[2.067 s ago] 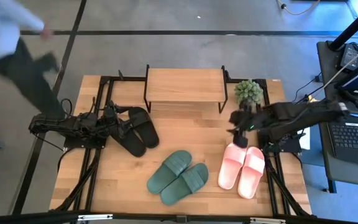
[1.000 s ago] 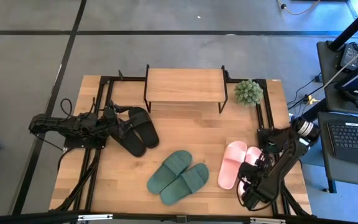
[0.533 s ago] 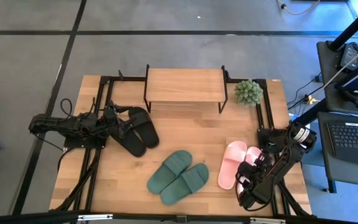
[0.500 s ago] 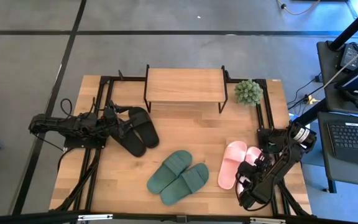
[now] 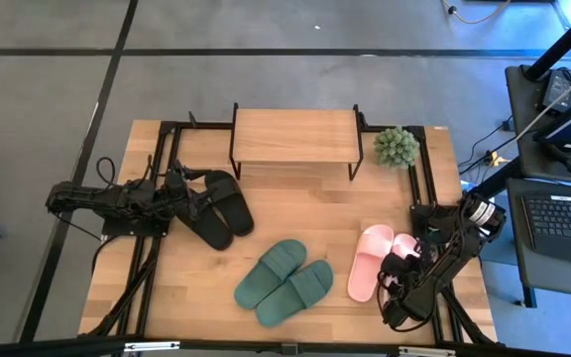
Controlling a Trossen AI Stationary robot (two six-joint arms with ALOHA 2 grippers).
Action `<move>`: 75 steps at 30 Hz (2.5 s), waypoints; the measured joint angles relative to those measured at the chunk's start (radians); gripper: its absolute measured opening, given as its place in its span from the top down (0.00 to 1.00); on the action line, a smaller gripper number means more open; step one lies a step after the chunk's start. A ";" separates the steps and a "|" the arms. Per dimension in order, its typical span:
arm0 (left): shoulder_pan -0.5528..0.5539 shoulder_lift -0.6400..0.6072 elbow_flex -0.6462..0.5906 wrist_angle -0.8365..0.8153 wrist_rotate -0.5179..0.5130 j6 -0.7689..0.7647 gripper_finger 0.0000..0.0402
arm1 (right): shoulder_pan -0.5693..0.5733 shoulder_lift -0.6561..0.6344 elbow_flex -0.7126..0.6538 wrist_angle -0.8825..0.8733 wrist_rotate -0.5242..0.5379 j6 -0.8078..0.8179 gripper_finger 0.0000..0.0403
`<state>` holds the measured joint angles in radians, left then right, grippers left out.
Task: Pick and place slides into the shelf
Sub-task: Put the right pink slide under the shelf
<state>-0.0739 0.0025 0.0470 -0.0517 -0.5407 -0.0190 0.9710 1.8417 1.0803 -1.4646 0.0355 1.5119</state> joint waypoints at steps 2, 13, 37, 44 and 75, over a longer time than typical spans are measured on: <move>0.000 0.000 0.000 0.000 0.000 0.000 0.32 | 0.000 -0.022 0.018 -0.036 0.002 0.011 0.97; 0.000 0.000 0.000 0.000 0.000 0.001 0.32 | -0.094 -0.116 0.149 -0.106 0.154 -0.022 0.97; 0.000 0.000 0.000 0.000 0.000 0.004 0.32 | -0.621 -0.118 0.237 0.224 0.645 -0.960 0.97; 0.000 0.000 0.000 0.000 0.000 0.004 0.32 | -0.768 -0.118 0.219 0.388 0.649 -1.114 0.97; 0.000 0.000 0.000 0.000 0.000 0.004 0.32 | -1.069 -0.119 -0.170 0.917 0.650 -1.388 0.97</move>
<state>-0.0742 0.0025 0.0471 -0.0517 -0.5407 -0.0147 -0.0980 1.7229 0.9104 -0.5481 0.6856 0.1234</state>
